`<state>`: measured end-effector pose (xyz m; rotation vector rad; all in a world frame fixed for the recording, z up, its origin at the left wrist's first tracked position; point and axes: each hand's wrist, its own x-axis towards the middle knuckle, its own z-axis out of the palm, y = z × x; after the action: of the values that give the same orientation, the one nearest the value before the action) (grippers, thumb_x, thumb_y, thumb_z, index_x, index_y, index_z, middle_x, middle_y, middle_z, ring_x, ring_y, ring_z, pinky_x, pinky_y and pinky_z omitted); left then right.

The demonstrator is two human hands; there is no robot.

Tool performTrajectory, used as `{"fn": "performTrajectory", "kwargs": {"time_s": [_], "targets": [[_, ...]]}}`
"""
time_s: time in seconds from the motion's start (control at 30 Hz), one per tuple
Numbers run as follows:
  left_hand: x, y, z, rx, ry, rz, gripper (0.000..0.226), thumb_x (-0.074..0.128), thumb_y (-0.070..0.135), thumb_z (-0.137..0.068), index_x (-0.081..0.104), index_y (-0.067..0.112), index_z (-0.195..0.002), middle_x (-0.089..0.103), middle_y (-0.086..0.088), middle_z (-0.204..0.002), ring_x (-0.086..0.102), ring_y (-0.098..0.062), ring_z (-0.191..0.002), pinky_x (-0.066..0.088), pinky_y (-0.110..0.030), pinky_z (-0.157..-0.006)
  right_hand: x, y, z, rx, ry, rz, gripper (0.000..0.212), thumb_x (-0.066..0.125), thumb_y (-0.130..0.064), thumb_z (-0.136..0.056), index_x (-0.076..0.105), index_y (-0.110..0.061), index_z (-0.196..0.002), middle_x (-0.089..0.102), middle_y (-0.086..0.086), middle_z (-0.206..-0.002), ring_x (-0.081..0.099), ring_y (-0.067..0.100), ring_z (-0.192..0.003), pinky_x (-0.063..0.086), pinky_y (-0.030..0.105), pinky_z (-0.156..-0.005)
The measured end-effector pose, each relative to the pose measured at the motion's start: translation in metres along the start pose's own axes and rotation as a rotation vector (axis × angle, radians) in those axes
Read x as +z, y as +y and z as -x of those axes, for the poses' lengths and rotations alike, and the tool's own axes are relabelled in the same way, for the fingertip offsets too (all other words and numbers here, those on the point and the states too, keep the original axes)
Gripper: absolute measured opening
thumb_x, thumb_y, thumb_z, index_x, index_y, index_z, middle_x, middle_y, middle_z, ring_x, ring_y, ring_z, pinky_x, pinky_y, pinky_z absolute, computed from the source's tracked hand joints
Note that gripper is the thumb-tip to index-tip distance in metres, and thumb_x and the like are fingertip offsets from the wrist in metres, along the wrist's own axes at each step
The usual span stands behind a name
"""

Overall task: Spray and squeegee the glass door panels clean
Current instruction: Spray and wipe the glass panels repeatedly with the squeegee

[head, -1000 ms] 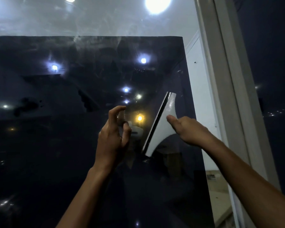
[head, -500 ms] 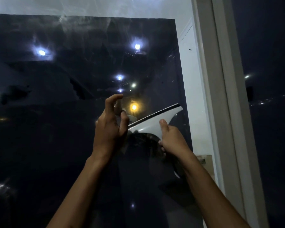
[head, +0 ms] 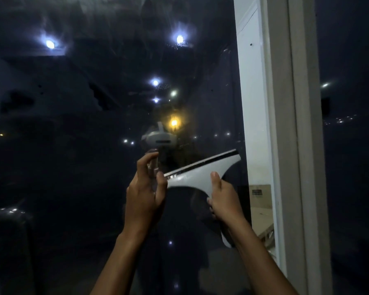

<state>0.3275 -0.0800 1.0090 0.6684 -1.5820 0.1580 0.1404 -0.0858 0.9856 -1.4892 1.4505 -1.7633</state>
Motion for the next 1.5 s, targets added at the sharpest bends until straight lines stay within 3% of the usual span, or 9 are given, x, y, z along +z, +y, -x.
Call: {"fn": "performTrajectory", "kwargs": {"time_s": [0.17,0.33,0.57,0.83,0.93,1.03,1.23,1.33,1.5], "targets": [[-0.004,-0.004,0.021,-0.049,-0.012,-0.011,0.040,0.042,0.040,-0.094,0.038,0.039,-0.133,0.065,0.000,-0.124,0.066,-0.008,-0.083,0.058,-0.044,-0.069,-0.006,0.032,0.025,0.053,0.008,0.027,0.057,0.030,-0.056,-0.101,0.064,-0.015,-0.082,0.065,0.002,-0.069,0.067,0.015,-0.067,0.043,0.021,-0.049],[0.004,0.001,0.036,-0.093,-0.005,-0.013,0.037,0.046,0.033,-0.096,0.041,0.034,-0.132,0.065,0.001,-0.097,0.064,-0.015,-0.075,0.056,-0.046,-0.064,0.009,0.014,0.010,0.057,0.052,-0.060,0.056,0.028,-0.059,-0.101,0.060,-0.017,-0.081,0.057,0.003,-0.064,0.060,0.023,-0.064,0.045,0.036,-0.060],[0.005,-0.002,0.062,-0.132,-0.021,0.023,0.037,0.047,0.027,-0.096,0.042,0.030,-0.132,0.062,0.003,-0.089,0.060,-0.009,-0.067,0.053,-0.040,-0.059,0.007,0.067,0.053,0.110,0.049,0.025,0.063,0.028,-0.055,-0.102,0.065,-0.006,-0.087,0.070,0.018,-0.081,0.069,0.030,-0.073,0.051,0.031,-0.060],[0.012,-0.001,0.093,-0.180,-0.045,0.032,0.037,0.048,0.026,-0.097,0.041,0.034,-0.132,0.064,-0.001,-0.096,0.061,-0.008,-0.073,0.046,-0.026,-0.061,0.002,0.080,0.056,0.094,0.028,0.081,0.063,0.029,-0.056,-0.102,0.065,-0.006,-0.090,0.070,0.012,-0.082,0.069,0.024,-0.077,0.050,0.028,-0.062],[0.017,-0.001,0.112,-0.219,-0.039,0.030,0.036,0.047,0.027,-0.096,0.041,0.035,-0.131,0.063,0.001,-0.099,0.062,-0.011,-0.076,0.047,-0.030,-0.064,0.000,0.101,0.068,0.163,-0.005,0.085,0.063,0.028,-0.057,-0.102,0.067,-0.009,-0.093,0.071,0.009,-0.084,0.070,0.022,-0.078,0.053,0.032,-0.069],[0.022,-0.001,0.136,-0.267,-0.035,0.016,0.036,0.047,0.026,-0.095,0.042,0.035,-0.130,0.064,0.000,-0.105,0.064,-0.018,-0.081,0.049,-0.033,-0.070,0.001,0.123,0.089,0.226,-0.030,0.081,0.059,0.028,-0.055,-0.103,0.068,-0.012,-0.099,0.072,0.006,-0.088,0.070,0.019,-0.081,0.051,0.025,-0.063],[0.027,0.002,0.164,-0.317,-0.031,0.011,0.036,0.045,0.032,-0.094,0.043,0.030,-0.130,0.061,0.006,-0.102,0.062,-0.017,-0.077,0.045,-0.032,-0.065,0.015,0.133,0.093,0.282,-0.004,-0.046,0.052,0.030,-0.063,-0.098,0.062,-0.023,-0.093,0.069,-0.006,-0.088,0.068,0.014,-0.085,0.056,0.049,-0.091],[0.028,0.000,0.169,-0.338,-0.037,0.012,0.037,0.045,0.031,-0.094,0.044,0.031,-0.131,0.062,0.003,-0.094,0.059,-0.010,-0.071,0.042,-0.029,-0.062,0.016,0.152,0.100,0.311,-0.022,-0.044,0.071,0.027,-0.079,-0.087,0.065,-0.023,-0.107,0.072,-0.003,-0.098,0.068,0.017,-0.092,0.056,0.050,-0.091],[0.028,0.002,0.169,-0.370,-0.031,0.028,0.037,0.043,0.033,-0.093,0.044,0.031,-0.130,0.059,0.008,-0.084,0.058,-0.007,-0.067,0.045,-0.032,-0.059,-0.005,0.183,0.129,0.327,-0.059,0.169,0.079,0.021,-0.078,-0.085,0.066,-0.017,-0.108,0.070,0.003,-0.095,0.067,0.020,-0.090,0.056,0.045,-0.087]]}}
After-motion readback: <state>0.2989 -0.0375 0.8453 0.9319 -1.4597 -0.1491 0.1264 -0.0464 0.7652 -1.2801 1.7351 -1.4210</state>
